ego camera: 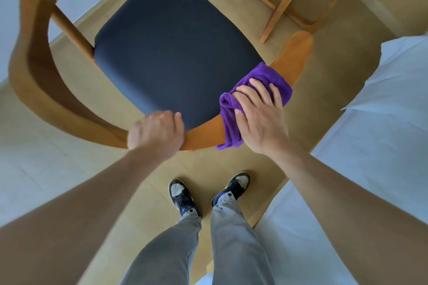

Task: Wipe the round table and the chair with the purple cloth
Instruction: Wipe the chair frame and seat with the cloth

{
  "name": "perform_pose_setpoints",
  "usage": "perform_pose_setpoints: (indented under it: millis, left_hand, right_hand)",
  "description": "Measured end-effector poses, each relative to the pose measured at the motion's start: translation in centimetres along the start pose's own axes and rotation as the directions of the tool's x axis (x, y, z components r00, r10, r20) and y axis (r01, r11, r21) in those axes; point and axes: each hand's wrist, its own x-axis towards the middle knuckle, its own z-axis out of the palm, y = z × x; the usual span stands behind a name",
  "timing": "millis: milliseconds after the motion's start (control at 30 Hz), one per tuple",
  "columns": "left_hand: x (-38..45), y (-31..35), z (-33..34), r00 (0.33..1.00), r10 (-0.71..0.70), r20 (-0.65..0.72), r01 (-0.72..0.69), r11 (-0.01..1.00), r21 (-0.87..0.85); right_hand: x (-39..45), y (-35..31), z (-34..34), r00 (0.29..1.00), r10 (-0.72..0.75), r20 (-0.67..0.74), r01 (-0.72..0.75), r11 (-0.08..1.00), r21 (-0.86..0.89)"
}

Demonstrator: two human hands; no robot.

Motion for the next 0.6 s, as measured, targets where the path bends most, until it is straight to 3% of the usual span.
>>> perform_pose_setpoints:
  millis: [100, 200, 267, 333, 400, 500, 567, 600]
  left_hand:
    - [0.8, -4.6, -2.3, 0.996, 0.089, 0.030, -0.094, 0.965, 0.244]
    - [1.2, -5.2, -2.8, 0.993, 0.101, 0.069, -0.119, 0.921, 0.372]
    - [1.1, -4.5, -2.8, 0.990, 0.092, 0.106, -0.126, 0.915, 0.383]
    - [1.2, -4.4, -2.7, 0.987, 0.109, 0.117, -0.147, 0.913, 0.381]
    - [1.1, -4.5, -2.7, 0.988, 0.107, 0.114, -0.143, 0.914, 0.380]
    - [1.0, -4.5, -2.7, 0.988, 0.132, 0.082, -0.153, 0.917, 0.369]
    - [0.9, -4.4, -2.6, 0.986, 0.152, 0.065, -0.165, 0.915, 0.368]
    - [0.9, -4.5, -2.6, 0.985, 0.164, 0.058, -0.174, 0.913, 0.369]
  right_hand:
    - [0.2, -0.9, 0.2, 0.988, 0.131, -0.077, -0.127, 0.991, 0.050]
    - [0.4, -6.5, 0.7, 0.860, 0.490, -0.142, -0.463, 0.867, 0.185]
    - [0.3, -10.7, 1.0, 0.814, 0.573, -0.093, -0.545, 0.810, 0.219]
    - [-0.6, -13.5, 1.4, 0.898, 0.439, -0.014, -0.434, 0.892, 0.124]
    - [-2.0, -13.5, 1.7, 0.982, 0.179, 0.067, -0.182, 0.982, 0.042]
    - [-2.1, -9.0, 0.7, 0.968, -0.192, 0.163, 0.195, 0.981, -0.005]
    - [-0.6, -5.0, -0.3, 0.957, -0.232, 0.174, 0.242, 0.969, -0.041]
    - [0.3, -3.2, -0.8, 0.977, -0.146, 0.158, 0.157, 0.986, -0.058]
